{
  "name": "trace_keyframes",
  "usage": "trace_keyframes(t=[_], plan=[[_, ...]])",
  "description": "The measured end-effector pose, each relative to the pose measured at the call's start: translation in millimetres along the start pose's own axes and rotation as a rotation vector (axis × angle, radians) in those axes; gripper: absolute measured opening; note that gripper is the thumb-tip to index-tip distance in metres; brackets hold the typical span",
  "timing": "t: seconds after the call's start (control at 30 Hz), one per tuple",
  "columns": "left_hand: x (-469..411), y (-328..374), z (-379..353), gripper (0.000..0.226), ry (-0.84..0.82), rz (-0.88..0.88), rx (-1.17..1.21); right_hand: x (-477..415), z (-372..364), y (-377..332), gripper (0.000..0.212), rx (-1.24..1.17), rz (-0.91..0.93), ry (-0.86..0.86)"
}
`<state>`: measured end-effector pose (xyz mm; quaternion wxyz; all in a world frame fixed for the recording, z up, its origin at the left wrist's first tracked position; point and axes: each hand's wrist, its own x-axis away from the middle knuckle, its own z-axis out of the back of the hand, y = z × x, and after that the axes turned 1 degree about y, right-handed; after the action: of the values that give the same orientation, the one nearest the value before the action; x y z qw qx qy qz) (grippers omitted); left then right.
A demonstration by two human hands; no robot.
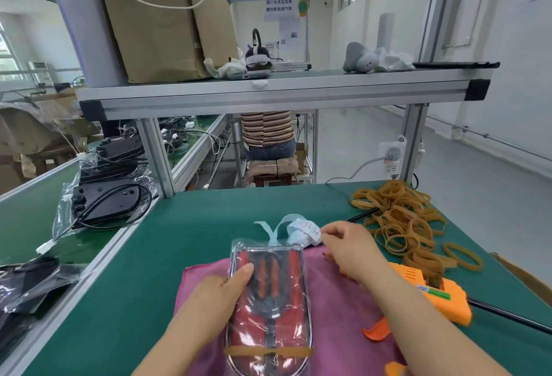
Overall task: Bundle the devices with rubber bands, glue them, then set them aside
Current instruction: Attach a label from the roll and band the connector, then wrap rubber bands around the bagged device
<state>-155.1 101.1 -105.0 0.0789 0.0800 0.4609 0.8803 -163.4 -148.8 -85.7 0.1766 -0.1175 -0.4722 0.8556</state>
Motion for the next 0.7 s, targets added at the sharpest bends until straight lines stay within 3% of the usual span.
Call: trace_keyframes(t=[0.2,0.37,0.47,0.57,0.7], plan=[[-8,-7,-5,0.054,-0.077,0.077,-0.237,-59,12,26,0.034,0.471,0.016,0.155],[-4,-1,1,0.062,0.030,0.069,-0.481,-80,14,44,0.047,0.878,-0.178,-0.034],[2,3,5,0.060,0.187,0.058,-0.492,-86,16,49,0.042,0.929,-0.186,-0.049],[4,5,8,0.055,0.289,0.031,-0.409,-82,21,43,0.009,0.923,-0.155,0.019],[5,11,11,0.040,0.414,-0.056,-0.237,-75,37,34,0.021,0.624,-0.050,0.232]])
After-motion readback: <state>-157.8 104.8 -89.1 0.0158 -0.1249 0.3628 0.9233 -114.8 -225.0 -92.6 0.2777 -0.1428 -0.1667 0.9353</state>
